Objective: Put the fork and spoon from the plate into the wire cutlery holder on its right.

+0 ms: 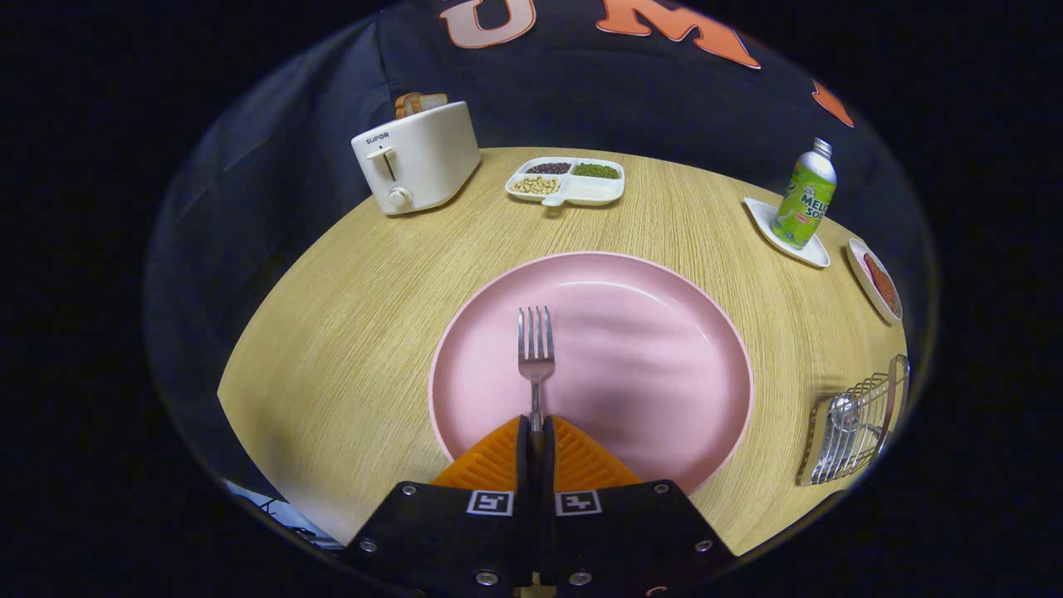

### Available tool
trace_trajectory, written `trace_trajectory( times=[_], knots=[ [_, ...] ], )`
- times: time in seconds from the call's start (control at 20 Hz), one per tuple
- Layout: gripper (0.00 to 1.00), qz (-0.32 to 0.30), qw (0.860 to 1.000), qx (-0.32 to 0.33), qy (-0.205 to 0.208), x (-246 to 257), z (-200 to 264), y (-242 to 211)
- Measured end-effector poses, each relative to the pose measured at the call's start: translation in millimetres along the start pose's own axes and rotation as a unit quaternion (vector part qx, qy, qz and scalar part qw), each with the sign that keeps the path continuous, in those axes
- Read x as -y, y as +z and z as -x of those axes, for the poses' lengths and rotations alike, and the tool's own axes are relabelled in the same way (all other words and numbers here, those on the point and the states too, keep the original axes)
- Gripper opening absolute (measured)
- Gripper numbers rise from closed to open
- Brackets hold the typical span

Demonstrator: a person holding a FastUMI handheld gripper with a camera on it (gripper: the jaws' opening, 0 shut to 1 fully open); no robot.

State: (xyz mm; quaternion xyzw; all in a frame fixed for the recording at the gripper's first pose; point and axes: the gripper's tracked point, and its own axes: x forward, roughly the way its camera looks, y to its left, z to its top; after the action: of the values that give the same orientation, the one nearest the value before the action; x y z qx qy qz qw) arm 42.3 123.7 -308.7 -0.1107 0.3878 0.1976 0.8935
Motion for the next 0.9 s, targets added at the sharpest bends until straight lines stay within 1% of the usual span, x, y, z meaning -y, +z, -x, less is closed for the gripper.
trace_trajectory(
  times=[0.1, 0.25, 0.55, 0.6, 0.7, 0.9],
  knots=[
    [0.04, -0.007, 1.0, -0.007, 0.002, 0, 3, -2],
    [0.04, -0.026, 1.0, 0.017, -0.001, 9, 15, 9],
    [0.02, -0.07, 0.996, 0.049, 0.02, 24, 50, 27],
    [0.02, -0.071, 0.996, 0.053, 0.017, 28, 58, 28],
    [0.02, -0.068, 0.996, 0.059, -0.007, 46, 76, 34],
    [0.01, -0.077, 0.995, 0.06, -0.026, 79, 117, 43]
  ],
)
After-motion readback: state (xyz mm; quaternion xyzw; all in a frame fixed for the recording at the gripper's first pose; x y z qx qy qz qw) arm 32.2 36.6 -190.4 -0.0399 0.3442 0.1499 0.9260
